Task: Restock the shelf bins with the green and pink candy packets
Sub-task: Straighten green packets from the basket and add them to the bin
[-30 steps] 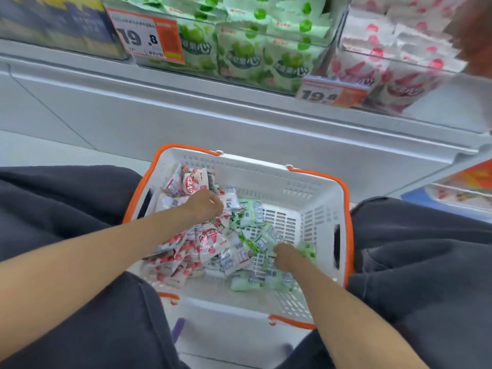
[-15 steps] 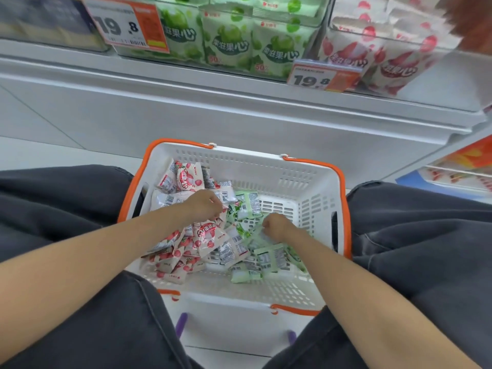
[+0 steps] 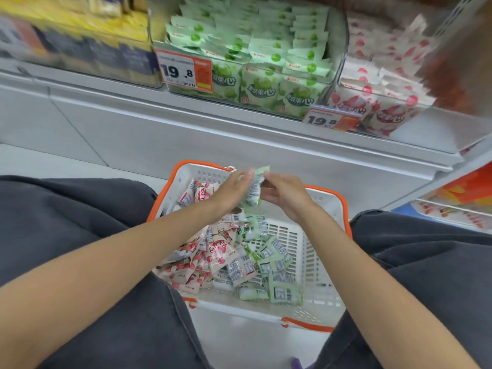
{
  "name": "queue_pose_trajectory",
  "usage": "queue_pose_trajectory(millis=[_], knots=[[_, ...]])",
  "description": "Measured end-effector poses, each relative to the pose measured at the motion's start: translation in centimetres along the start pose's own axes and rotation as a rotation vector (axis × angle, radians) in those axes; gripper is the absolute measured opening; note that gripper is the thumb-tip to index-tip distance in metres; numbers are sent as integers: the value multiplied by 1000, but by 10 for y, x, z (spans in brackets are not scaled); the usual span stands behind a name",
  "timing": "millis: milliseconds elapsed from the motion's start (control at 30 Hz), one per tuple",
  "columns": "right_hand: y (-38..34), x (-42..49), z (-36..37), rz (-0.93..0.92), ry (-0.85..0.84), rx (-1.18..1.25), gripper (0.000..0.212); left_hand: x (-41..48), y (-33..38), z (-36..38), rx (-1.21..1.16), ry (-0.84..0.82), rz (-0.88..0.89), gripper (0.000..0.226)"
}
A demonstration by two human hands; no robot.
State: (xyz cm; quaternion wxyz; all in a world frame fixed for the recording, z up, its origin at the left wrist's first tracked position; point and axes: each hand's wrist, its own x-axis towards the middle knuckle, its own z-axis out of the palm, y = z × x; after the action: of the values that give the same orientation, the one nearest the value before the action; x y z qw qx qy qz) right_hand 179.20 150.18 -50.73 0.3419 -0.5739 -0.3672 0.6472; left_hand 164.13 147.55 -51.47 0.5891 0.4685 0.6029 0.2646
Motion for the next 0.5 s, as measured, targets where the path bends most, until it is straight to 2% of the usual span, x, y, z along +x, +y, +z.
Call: queue_pose_trajectory(millis=[67,133,167,200,233,300,367,433,500], knots=[[-5,-4,9,-26,-8,9,26,0,10,-5,-236,-146,-207,62],[-9,-4,6,-172,9,-284,49,2,13,-17,-435,-289,-417,75],[-9,-3,4,-242,-41,-438,60,4,13,-23,-511,-355,-485,81],[-11,-4,2,-281,-115,-538,65,5,13,-28,-558,-401,-526,88],[-12,-4,0,-274,-174,-580,61,6,13,-33,-577,-429,-547,95],[-15,-3,-4,-241,-180,-566,33,7,13,-41,-583,-467,-547,107],[-17,0,-8,-255,-84,-541,15,8,17,-44,-542,-447,-500,111],[-16,4,-13,-245,-41,-513,13,12,17,-42,-347,-301,-342,99],[-17,6,-14,-205,-78,-502,14,15,17,-36,-132,-127,-141,88]])
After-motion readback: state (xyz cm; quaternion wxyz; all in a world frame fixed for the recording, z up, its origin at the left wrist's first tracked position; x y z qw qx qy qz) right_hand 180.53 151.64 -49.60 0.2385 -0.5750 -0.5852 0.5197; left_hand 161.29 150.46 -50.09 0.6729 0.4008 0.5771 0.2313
